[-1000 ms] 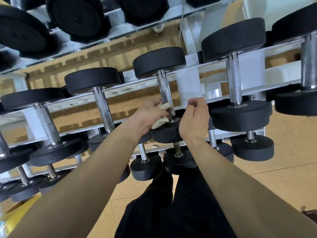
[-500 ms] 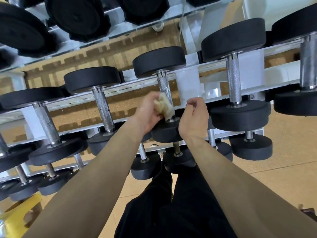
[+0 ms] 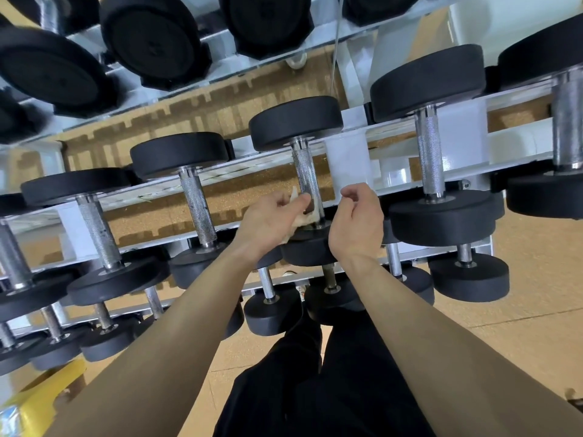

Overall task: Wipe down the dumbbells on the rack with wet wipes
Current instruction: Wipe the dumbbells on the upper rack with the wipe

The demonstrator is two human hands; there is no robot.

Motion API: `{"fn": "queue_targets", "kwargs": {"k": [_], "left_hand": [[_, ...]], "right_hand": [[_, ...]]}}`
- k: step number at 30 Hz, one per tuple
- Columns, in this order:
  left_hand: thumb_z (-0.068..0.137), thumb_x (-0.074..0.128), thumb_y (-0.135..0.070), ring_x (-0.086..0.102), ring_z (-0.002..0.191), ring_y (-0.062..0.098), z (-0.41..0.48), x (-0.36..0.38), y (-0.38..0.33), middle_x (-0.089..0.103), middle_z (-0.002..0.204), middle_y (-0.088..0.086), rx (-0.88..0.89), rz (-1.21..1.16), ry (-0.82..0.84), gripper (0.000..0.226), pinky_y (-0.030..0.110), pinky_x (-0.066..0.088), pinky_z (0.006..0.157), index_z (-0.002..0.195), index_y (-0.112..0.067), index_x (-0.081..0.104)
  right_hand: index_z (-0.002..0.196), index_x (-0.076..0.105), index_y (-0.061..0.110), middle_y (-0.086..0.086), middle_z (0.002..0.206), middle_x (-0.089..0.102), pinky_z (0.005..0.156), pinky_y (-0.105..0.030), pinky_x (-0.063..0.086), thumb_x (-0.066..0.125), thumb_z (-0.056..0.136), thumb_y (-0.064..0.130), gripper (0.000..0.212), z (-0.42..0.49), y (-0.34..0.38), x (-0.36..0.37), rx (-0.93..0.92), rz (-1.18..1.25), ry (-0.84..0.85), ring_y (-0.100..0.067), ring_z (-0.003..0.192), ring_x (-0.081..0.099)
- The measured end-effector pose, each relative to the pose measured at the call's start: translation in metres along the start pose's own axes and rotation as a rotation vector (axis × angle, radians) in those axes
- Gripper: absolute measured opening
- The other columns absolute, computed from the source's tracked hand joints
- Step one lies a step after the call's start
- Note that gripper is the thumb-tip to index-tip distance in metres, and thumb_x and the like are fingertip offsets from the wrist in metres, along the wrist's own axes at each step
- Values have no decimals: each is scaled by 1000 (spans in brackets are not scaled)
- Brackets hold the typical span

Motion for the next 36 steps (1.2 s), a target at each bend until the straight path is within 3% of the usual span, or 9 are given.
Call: {"fn": "queue_targets", "kwargs": {"k": [3, 6, 9, 13, 17, 21, 27, 31, 36], "left_hand": [[98, 40, -66, 62, 115, 21, -9, -2, -7, 68, 126, 2, -102, -182, 21, 60, 36, 45, 97, 126, -20, 66], [100, 31, -64, 65, 84, 14, -15, -5, -11, 73, 94, -1, -105, -255, 149, 59, 34, 44, 80, 104, -22, 73], [93, 32, -69, 63, 95, 20, -14, -12, -4, 73, 99, -1, -129, -359, 304, 66, 38, 44, 86, 114, -23, 74], [85, 60, -49, 56, 93, 21, -19, -21, 9, 63, 104, 8, -27, -456, 405, 56, 36, 42, 81, 124, -9, 66], [82, 77, -33, 66, 110, 32, -21, -26, 20, 73, 112, 9, 89, -386, 182, 28, 45, 49, 100, 108, -21, 73], [80, 82, -32, 66, 118, 28, -25, -21, 26, 73, 119, 11, 91, -539, 161, 36, 41, 52, 104, 109, -13, 73], [94, 70, -10, 71, 72, 10, -28, -8, 22, 74, 94, -3, 44, -606, 219, 36, 21, 58, 61, 128, -13, 60], [96, 68, -28, 75, 87, 14, -23, -5, 21, 78, 99, -2, 8, -624, 179, 19, 24, 59, 73, 115, -24, 67], [99, 65, -33, 68, 85, 14, 5, 6, 17, 73, 94, -3, 71, -514, -182, 15, 23, 52, 69, 104, -18, 67]], "right_hand": [[119, 64, 17, 2, 112, 63, 97, -45, 47, 34, 99, 29, 38, -3, 4, -2, -182, -76, 49, -19, 105, 57], [132, 61, 21, 4, 125, 64, 101, -35, 43, 29, 98, 50, 54, -4, 11, -8, -289, 14, 289, -16, 117, 56], [124, 63, 30, 11, 119, 63, 97, -31, 48, 55, 84, 64, 53, 0, 25, -19, -246, 134, 580, -8, 112, 57], [95, 66, 28, 17, 84, 64, 72, -17, 42, 78, 86, 35, 17, 6, 37, -32, -350, 33, 751, 1, 78, 57], [87, 63, 25, 15, 73, 66, 75, -26, 45, 68, 94, 9, 18, 22, 35, -40, -168, 264, 727, -10, 75, 59], [77, 56, 21, 3, 81, 61, 80, -33, 50, 61, 86, 5, 19, 26, 37, -40, 35, 424, 718, -18, 84, 60], [116, 61, 29, -11, 108, 65, 76, -36, 55, 68, 88, 9, 35, 27, 34, -39, 117, 597, 944, -25, 94, 67], [110, 64, 25, -7, 97, 65, 60, -28, 54, 71, 91, 5, 28, 39, 32, -35, 19, 350, 707, -22, 82, 67], [91, 55, 26, 12, 81, 57, 61, -21, 39, 62, 98, 34, 12, 47, 30, -12, -379, -191, 541, -12, 75, 55]]}}
Point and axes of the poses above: each hand's wrist, its own z-axis towards the middle knuckle, its own x-axis out of the palm, y = z × x, the point moved 2 cm from there along z, towards the middle knuckle
